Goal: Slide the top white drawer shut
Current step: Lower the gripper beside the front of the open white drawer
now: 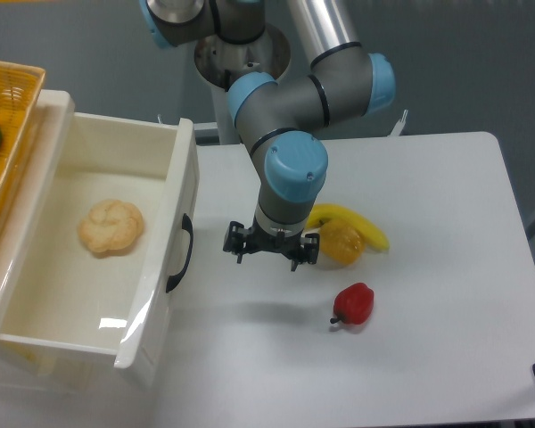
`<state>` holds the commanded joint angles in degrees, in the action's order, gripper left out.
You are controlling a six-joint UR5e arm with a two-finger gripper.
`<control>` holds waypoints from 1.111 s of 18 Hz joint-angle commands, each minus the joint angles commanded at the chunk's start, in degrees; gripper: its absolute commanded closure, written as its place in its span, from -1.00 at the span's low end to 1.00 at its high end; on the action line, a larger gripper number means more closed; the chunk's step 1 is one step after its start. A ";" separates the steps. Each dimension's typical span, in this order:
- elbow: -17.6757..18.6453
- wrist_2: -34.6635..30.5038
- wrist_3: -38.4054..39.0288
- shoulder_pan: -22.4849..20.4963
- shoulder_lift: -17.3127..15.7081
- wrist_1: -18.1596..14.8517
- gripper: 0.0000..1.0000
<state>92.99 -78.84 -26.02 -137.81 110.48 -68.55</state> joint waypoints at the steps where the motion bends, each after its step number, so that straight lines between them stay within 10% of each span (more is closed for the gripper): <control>1: 0.00 0.52 0.00 0.00 0.00 0.09 -1.00; 20: -0.88 0.79 0.18 2.81 0.97 0.09 -1.00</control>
<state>92.11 -78.05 -25.84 -135.00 111.45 -68.47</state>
